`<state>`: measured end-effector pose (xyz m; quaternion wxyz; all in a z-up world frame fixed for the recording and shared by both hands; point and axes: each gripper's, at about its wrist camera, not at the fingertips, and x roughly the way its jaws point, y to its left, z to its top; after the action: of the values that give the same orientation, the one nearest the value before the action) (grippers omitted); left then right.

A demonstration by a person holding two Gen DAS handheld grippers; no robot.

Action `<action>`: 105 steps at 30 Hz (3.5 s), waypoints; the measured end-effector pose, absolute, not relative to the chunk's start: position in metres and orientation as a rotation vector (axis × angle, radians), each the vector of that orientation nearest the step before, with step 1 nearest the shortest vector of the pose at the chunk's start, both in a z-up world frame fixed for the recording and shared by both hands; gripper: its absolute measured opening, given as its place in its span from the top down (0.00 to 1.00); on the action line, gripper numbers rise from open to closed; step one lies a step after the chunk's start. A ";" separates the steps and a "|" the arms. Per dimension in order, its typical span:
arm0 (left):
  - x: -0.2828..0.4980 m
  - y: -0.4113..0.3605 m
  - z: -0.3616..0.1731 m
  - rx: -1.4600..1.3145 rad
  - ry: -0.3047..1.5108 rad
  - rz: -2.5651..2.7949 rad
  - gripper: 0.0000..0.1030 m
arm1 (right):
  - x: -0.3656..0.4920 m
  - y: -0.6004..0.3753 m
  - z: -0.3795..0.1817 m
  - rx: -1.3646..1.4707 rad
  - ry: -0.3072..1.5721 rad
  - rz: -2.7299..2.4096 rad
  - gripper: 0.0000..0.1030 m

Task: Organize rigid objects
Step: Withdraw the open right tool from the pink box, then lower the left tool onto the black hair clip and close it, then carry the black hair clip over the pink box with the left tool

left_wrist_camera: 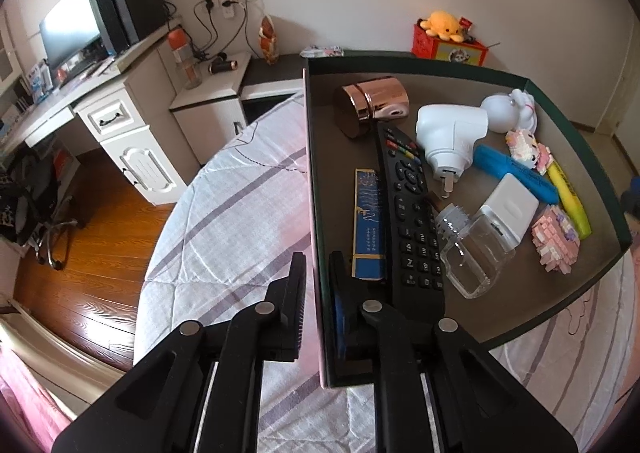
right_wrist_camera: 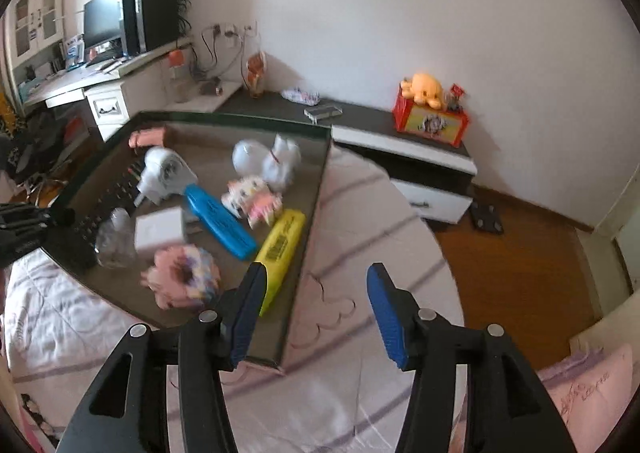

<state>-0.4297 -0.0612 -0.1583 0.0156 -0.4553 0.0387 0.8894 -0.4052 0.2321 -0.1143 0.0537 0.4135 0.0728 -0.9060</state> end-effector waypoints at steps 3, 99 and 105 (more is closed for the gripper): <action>-0.417 -0.059 -0.149 -1.356 0.137 2.798 0.36 | -0.407 0.236 -0.125 1.284 0.142 -2.679 0.48; -0.440 0.012 -0.125 -1.238 0.105 2.514 0.81 | -0.443 0.226 -0.143 1.346 0.167 -2.634 0.88; -0.458 0.038 -0.128 -1.247 0.127 2.482 0.81 | -0.444 0.226 -0.142 1.353 0.175 -2.626 0.87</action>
<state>-0.4577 0.0377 -0.1283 0.1793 -0.4411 0.0449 0.8782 -0.4436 0.2259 -0.1417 0.0911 0.4554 0.0588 -0.8837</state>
